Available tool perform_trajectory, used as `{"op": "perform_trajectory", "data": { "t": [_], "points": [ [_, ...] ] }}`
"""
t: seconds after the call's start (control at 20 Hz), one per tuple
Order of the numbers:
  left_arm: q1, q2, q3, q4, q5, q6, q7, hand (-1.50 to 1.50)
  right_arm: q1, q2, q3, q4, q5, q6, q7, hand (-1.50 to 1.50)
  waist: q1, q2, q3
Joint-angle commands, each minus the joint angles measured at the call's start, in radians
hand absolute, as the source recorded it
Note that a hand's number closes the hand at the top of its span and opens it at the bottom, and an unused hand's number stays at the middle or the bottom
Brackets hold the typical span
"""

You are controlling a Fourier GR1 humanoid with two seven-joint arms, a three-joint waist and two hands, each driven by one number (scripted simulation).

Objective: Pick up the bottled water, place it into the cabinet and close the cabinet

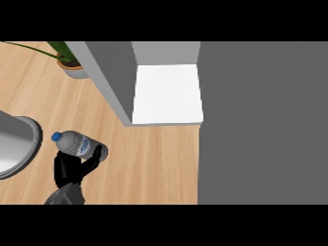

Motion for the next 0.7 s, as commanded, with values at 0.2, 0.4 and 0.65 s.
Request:
{"op": "perform_trajectory", "data": {
  "t": [0.2, 0.4, 0.65],
  "points": [
    [0.008, -0.02, -0.06, 0.081, -0.056, -0.111, -0.102, 1.5, 0.026, -0.022, -0.056, -0.109, -0.088, 0.006, 0.04, -1.5, 0.002, 0.003, -0.005],
    [0.022, -0.062, -0.152, 0.075, -0.104, -0.145, -0.109, 1.5, 0.009, 0.007, 0.015, -0.069, -0.032, 0.004, 0.023, -1.5, 0.003, 0.002, -0.005],
    [-0.017, -0.063, -0.218, -0.025, -0.054, -0.137, 0.016, 1.5, 0.032, -0.005, -0.001, -0.127, -0.052, -0.005, 0.069, -1.5, 0.012, -0.004, -0.003]
  ]
}}
